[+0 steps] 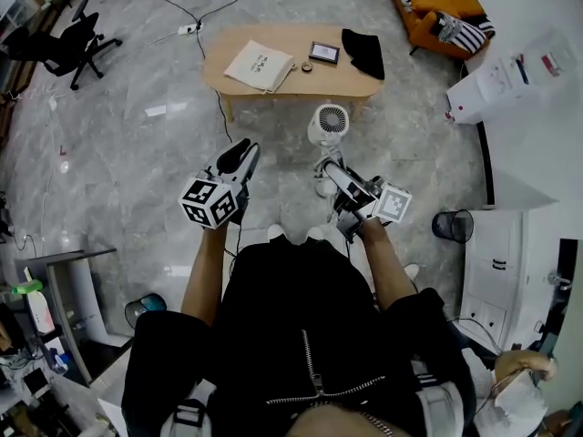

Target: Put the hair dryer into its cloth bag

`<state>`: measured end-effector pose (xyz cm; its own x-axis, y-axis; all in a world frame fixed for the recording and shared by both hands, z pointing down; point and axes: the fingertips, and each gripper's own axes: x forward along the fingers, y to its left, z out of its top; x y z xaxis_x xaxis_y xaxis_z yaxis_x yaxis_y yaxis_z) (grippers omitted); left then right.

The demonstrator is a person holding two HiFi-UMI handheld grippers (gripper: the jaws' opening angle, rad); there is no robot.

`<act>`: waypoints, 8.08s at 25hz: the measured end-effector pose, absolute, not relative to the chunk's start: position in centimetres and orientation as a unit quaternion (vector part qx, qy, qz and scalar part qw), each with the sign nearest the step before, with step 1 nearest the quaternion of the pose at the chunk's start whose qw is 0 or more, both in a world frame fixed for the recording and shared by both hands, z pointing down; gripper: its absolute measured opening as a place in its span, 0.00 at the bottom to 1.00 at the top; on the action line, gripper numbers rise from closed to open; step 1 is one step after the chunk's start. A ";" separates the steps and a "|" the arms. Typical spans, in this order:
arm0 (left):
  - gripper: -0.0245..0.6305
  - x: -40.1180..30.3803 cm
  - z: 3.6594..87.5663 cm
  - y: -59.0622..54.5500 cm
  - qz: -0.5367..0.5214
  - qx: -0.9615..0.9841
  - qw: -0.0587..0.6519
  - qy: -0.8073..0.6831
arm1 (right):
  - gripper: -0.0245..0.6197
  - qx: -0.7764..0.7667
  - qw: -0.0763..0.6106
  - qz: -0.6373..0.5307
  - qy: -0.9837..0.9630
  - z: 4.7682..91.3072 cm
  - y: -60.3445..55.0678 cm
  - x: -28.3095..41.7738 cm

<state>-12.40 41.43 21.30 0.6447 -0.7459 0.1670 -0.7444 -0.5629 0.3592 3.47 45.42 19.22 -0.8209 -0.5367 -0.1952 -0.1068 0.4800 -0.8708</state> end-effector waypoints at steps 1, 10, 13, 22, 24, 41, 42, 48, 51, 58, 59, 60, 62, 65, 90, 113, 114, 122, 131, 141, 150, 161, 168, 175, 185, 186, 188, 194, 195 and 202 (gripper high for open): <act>0.19 -12.5 21.3 41.4 -0.002 0.886 0.203 -0.418 | 0.45 -0.197 0.229 -0.471 0.829 19.2 45.5 3.2; 0.19 -12.3 21.5 41.2 -0.002 0.896 0.207 -0.393 | 0.45 -0.213 0.236 -0.477 0.819 19.4 46.4 2.0; 0.19 -11.8 21.7 41.0 -0.001 0.897 0.210 -0.389 | 0.45 -0.215 0.235 -0.477 0.819 19.5 46.3 2.3; 0.19 -12.0 22.5 39.2 0.002 0.892 0.216 -0.397 | 0.45 -0.213 0.236 -0.483 0.816 20.3 44.0 2.5; 0.19 -12.2 22.6 38.4 0.003 0.891 0.215 -0.399 | 0.45 -0.209 0.237 -0.482 0.817 20.3 43.1 2.3; 0.19 -9.5 22.3 28.8 0.014 0.887 0.221 -0.405 | 0.45 -0.191 0.227 -0.487 0.821 20.0 32.9 3.8; 0.19 -9.3 22.3 28.4 0.015 0.887 0.221 -0.405 | 0.45 -0.190 0.227 -0.487 0.822 20.0 32.4 4.0; 0.19 -8.1 22.1 26.0 0.018 0.885 0.222 -0.409 | 0.45 -0.186 0.231 -0.489 0.820 19.7 29.7 5.3; 0.19 -7.2 22.2 24.9 0.019 0.883 0.223 -0.412 | 0.45 -0.185 0.227 -0.490 0.821 20.0 28.7 6.2; 0.19 -5.1 22.6 23.0 0.023 0.879 0.224 -0.421 | 0.45 -0.182 0.219 -0.491 0.823 20.6 26.4 8.7; 0.19 -4.9 22.6 22.8 0.023 0.878 0.225 -0.422 | 0.45 -0.182 0.219 -0.491 0.824 20.7 26.0 9.1; 0.19 -4.6 22.7 22.6 0.023 0.877 0.225 -0.424 | 0.45 -0.181 0.219 -0.490 0.824 20.7 25.7 9.4; 0.19 -4.2 23.0 22.3 0.024 0.876 0.227 -0.425 | 0.45 -0.177 0.221 -0.491 0.824 20.9 25.1 9.9; 0.19 -3.5 23.3 22.0 0.031 0.874 0.227 -0.429 | 0.45 -0.173 0.224 -0.497 0.820 21.3 24.7 10.6; 0.19 -2.7 24.5 19.5 0.047 0.863 0.234 -0.445 | 0.45 -0.166 0.221 -0.519 0.809 23.2 21.2 12.4; 0.19 -5.3 27.2 7.1 0.048 0.870 0.266 -0.413 | 0.45 -0.194 0.218 -0.525 0.799 24.1 9.9 8.7; 0.19 -5.5 27.2 6.3 0.048 0.870 0.267 -0.411 | 0.45 -0.196 0.218 -0.525 0.799 24.1 9.2 8.4; 0.19 -7.9 27.9 1.2 0.054 0.874 0.272 -0.399 | 0.45 -0.202 0.219 -0.526 0.797 23.8 4.3 5.4; 0.19 -8.2 30.1 -3.5 0.071 0.879 0.287 -0.375 | 0.45 -0.219 0.228 -0.532 0.786 24.5 -0.2 4.5; 0.19 -6.0 35.0 -7.6 0.101 0.870 0.293 -0.384 | 0.45 -0.230 0.218 -0.538 0.781 27.1 -4.6 7.6; 0.19 -5.4 39.2 -11.0 0.122 0.850 0.300 -0.416 | 0.45 -0.195 0.158 -0.541 0.802 30.1 -10.0 8.2; 0.21 -7.1 48.1 -12.1 0.187 0.835 0.296 -0.424 | 0.45 -0.194 0.150 -0.553 0.796 36.5 -12.7 7.7; 0.25 -7.8 54.4 -11.6 0.229 0.836 0.298 -0.400 | 0.45 -0.205 0.155 -0.564 0.785 41.1 -11.6 6.7; 0.29 -7.1 60.3 -11.3 0.284 0.841 0.275 -0.370 | 0.45 -0.207 0.151 -0.569 0.782 43.9 -10.4 6.2; 0.34 -7.5 69.0 -8.5 0.374 0.819 0.257 -0.352 | 0.45 -0.216 0.144 -0.569 0.780 48.2 -9.2 6.0; 0.33 -7.4 69.8 -8.2 0.380 0.819 0.255 -0.346 | 0.45 -0.216 0.141 -0.569 0.781 48.6 -9.1 6.0; 0.33 -7.1 71.1 -7.7 0.393 0.819 0.249 -0.335 | 0.45 -0.214 0.137 -0.570 0.781 49.3 -9.0 6.1; 0.22 -6.9 74.6 -7.6 0.424 0.810 0.237 -0.327 | 0.45 -0.210 0.126 -0.574 0.781 51.8 -8.1 6.2; 0.20 -6.9 75.0 -7.8 0.424 0.810 0.236 -0.329 | 0.45 -0.210 0.123 -0.573 0.783 52.3 -8.0 6.2; 0.09 -7.5 72.8 -11.0 0.336 0.836 0.233 -0.365 | 0.45 -0.205 0.096 -0.567 0.792 55.8 -7.1 5.4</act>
<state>-7.52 -11.04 72.85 0.5081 -0.4531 0.7325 -0.7668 -0.6253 0.1450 5.36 -7.08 55.82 -0.8980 -0.4327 0.0805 -0.2156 0.2730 -0.9376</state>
